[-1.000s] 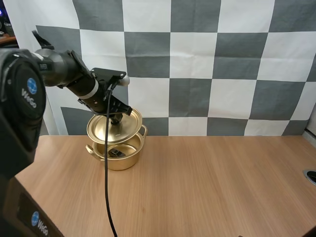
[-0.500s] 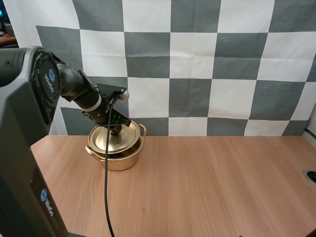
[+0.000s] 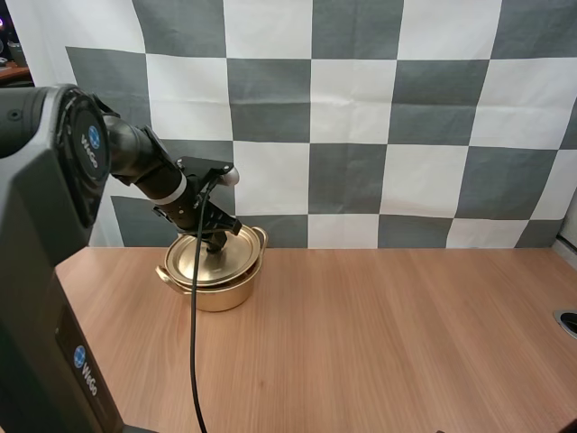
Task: Open the pot, put the car inside, and close it
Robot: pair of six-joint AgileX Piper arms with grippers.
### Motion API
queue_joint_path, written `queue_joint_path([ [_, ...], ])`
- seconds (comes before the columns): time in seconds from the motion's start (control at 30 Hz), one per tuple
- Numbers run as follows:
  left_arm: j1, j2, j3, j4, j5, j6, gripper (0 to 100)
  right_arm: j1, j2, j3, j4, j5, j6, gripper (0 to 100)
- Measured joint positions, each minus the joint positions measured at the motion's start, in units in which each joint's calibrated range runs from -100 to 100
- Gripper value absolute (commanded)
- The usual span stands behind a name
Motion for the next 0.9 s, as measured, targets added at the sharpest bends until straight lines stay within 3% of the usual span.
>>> queue_joint_path([
  [0.67, 0.0, 1.4, 0.0, -1.7, 0.8, 0.0, 1, 0.0, 0.0, 0.0, 0.0, 0.0, 0.0, 100],
  [0.8, 0.0, 2.5, 0.0, -1.7, 1.5, -0.3, 7, 0.0, 0.0, 0.0, 0.0, 0.0, 0.0, 100],
  [0.9, 0.0, 2.8, 0.0, -1.7, 1.3, -0.3, 20, 0.0, 0.0, 0.0, 0.0, 0.0, 0.0, 100],
])
